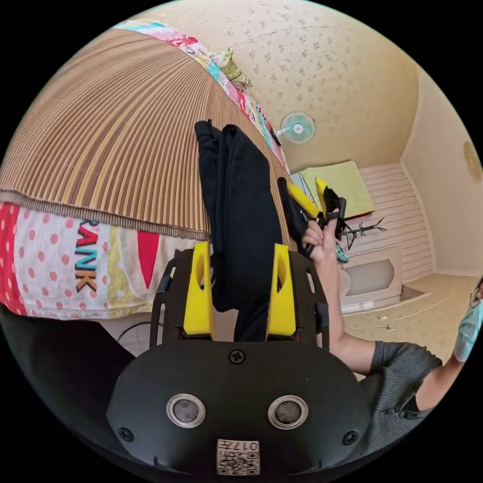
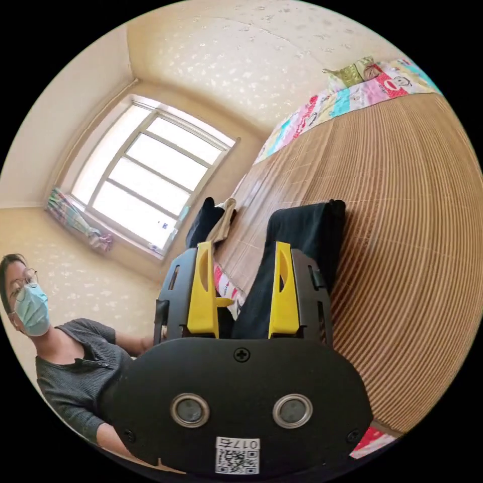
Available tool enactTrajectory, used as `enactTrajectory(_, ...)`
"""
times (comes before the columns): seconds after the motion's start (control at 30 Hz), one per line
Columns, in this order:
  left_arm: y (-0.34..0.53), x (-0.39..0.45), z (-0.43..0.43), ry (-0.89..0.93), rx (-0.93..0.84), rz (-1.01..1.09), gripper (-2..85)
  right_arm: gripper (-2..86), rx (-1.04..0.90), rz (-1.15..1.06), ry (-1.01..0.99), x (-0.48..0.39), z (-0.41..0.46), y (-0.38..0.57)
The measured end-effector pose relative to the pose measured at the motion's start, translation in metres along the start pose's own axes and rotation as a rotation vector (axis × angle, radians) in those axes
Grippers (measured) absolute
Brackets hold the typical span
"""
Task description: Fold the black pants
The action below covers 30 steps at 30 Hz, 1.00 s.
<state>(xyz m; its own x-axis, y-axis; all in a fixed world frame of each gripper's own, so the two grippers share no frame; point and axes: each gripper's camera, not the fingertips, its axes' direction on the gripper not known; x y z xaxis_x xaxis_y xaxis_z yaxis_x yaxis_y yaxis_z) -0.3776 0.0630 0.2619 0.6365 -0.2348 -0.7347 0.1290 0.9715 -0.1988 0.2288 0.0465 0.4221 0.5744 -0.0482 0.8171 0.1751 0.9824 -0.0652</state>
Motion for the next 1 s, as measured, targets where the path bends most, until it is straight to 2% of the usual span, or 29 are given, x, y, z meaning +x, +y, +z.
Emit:
enactTrajectory(0.07, -0.02, 0.005, 0.007, -0.098, 0.034, 0.046, 17.0, 16.9, -0.054, 0.022, 0.088, 0.008, 0.011, 0.008)
enactTrajectory(0.23, -0.051, 0.014, 0.028, -0.198, 0.021, 0.065, 16.2, 17.8, -0.167, 0.057, 0.037, 0.021, 0.067, 0.024)
enactTrajectory(0.3, -0.058, 0.021, 0.03, -0.195, -0.003, 0.052, 16.9, 17.4, -0.158, 0.034, 0.012, 0.011, 0.084, 0.026)
enactTrajectory(0.43, -0.083, 0.029, 0.034, -0.305, -0.142, 0.02, 15.0, 14.9, -0.178, 0.044, 0.048, 0.002, 0.108, 0.008)
enactTrajectory(0.47, -0.092, 0.026, 0.032, -0.244, -0.17, 0.021, 13.2, 14.4, -0.188, 0.044, 0.025, 0.003, 0.111, 0.005)
enactTrajectory(0.6, -0.109, -0.006, 0.02, 0.004, -0.239, -0.1, 8.5, 10.4, -0.198, 0.127, -0.392, 0.02, 0.133, -0.012)
enactTrajectory(0.67, -0.11, 0.002, -0.019, 0.043, -0.21, -0.056, 7.7, 9.7, -0.17, 0.083, -0.416, -0.003, 0.134, -0.014)
enactTrajectory(0.8, -0.106, 0.038, -0.114, -0.046, -0.13, 0.091, 7.1, 8.6, -0.149, -0.024, -0.517, -0.093, 0.156, -0.033)
enactTrajectory(1.0, -0.114, 0.096, -0.31, -0.351, 0.023, 0.195, 6.8, 6.9, -0.126, -0.206, -0.621, -0.274, 0.225, -0.104)
